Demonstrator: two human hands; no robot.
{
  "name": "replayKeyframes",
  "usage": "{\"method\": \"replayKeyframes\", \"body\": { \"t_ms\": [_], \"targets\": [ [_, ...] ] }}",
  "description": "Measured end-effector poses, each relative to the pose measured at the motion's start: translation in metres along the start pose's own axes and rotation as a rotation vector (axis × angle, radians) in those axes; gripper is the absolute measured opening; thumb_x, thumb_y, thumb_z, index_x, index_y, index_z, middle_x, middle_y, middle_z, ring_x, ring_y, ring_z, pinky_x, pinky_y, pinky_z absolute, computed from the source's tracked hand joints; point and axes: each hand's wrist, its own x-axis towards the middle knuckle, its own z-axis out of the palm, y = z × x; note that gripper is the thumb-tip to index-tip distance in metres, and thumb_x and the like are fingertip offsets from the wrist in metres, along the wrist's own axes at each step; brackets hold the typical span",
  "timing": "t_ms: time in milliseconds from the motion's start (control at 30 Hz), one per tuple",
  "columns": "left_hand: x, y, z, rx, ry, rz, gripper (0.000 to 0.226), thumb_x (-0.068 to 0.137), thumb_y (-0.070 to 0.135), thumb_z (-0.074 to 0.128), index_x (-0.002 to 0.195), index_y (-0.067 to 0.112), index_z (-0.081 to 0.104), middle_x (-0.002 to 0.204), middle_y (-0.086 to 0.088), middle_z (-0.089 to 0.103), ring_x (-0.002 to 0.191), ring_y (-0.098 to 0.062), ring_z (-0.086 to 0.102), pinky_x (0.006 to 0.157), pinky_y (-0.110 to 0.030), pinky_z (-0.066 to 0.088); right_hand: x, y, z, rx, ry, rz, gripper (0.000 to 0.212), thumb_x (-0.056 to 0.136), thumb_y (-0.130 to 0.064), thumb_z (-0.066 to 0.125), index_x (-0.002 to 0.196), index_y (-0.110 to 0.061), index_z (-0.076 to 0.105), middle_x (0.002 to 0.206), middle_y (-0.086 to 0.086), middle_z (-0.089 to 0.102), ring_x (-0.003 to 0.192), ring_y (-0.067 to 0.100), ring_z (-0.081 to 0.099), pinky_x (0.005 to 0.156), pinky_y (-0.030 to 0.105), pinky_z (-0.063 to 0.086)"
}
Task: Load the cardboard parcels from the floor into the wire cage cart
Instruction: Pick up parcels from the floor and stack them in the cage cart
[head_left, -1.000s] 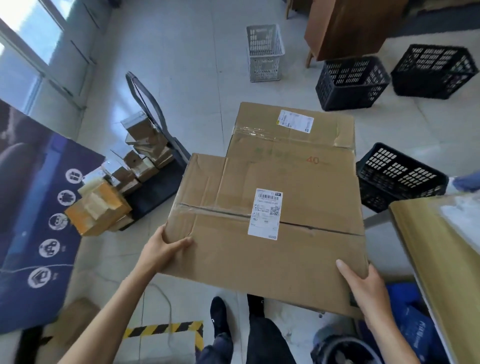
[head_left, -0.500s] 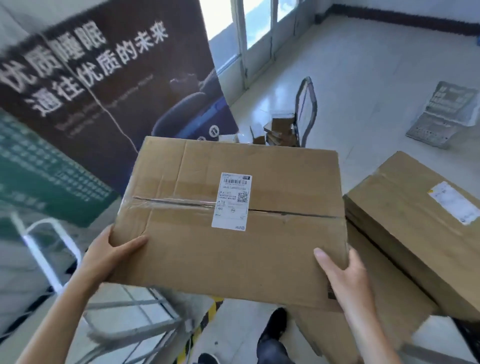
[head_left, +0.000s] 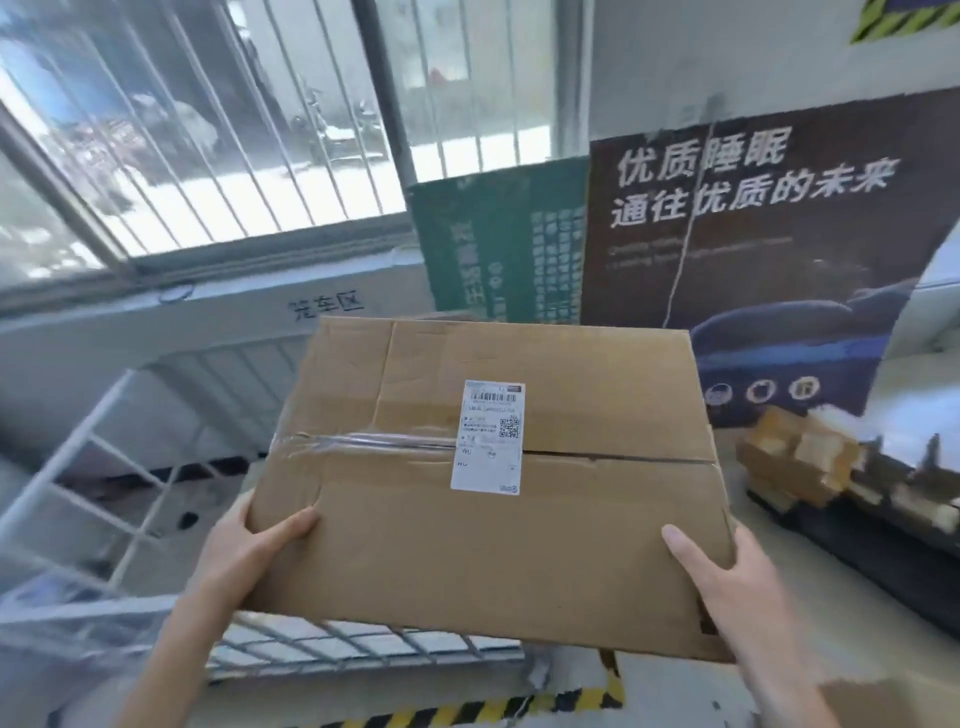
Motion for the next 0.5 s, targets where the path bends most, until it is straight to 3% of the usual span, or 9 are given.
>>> {"method": "replayKeyframes", "body": {
  "t_ms": [67,167,300,433,500],
  "targets": [
    [0.006,-0.03,-0.052,-0.04,0.055,-0.042,0.079,0.044,0.065,0.083,0.11,0.026,0.065,0.103,0.006,0.072,0.092,-0.016,0.069,0.072,-0.034,0.054,-0.013,-0.015,0.054,-0.047,-0.039,-0.039,0.075,0.061,-0.081,0.067,0.119,-0.037,0.053,0.104,-0.012,0.065,0.094,0.018,0.063,0.083,0.047,0.056],
    [0.01,-0.066,-0.114,-0.043,0.111,-0.085,0.077,0.045,0.071,0.081,0.108,0.03,0.063,0.103,0.009,0.071,0.089,-0.014,0.069,0.065,-0.03,0.053,-0.037,-0.037,0.117,-0.106,-0.089,-0.08,0.065,0.062,-0.079,0.067,0.109,-0.035,0.058,0.098,-0.012,0.068,0.091,0.017,0.065,0.085,0.049,0.055],
    [0.023,-0.103,-0.17,-0.059,0.133,-0.135,0.092,0.042,0.075,0.079,0.12,0.029,0.06,0.108,0.005,0.07,0.095,-0.019,0.068,0.072,-0.036,0.054,-0.058,-0.062,0.18,-0.146,-0.127,-0.121,0.05,0.069,-0.07,0.072,0.102,-0.034,0.062,0.094,-0.015,0.07,0.089,0.014,0.066,0.087,0.047,0.052],
    [0.044,-0.128,-0.203,-0.092,0.136,-0.202,0.098,0.041,0.073,0.078,0.123,0.023,0.059,0.11,-0.003,0.07,0.097,-0.026,0.067,0.085,-0.049,0.055,-0.058,-0.096,0.228,-0.237,-0.16,-0.153,0.045,0.072,-0.066,0.073,0.098,-0.03,0.062,0.088,-0.019,0.066,0.08,0.006,0.061,0.071,0.036,0.046],
    [0.057,-0.135,-0.216,-0.097,0.16,-0.214,0.097,0.042,0.073,0.078,0.122,0.021,0.06,0.109,-0.003,0.071,0.096,-0.026,0.068,0.086,-0.049,0.056,-0.052,-0.112,0.252,-0.252,-0.193,-0.171,0.046,0.073,-0.063,0.075,0.102,-0.029,0.063,0.09,-0.019,0.066,0.082,0.007,0.062,0.071,0.035,0.043]
  ]
}}
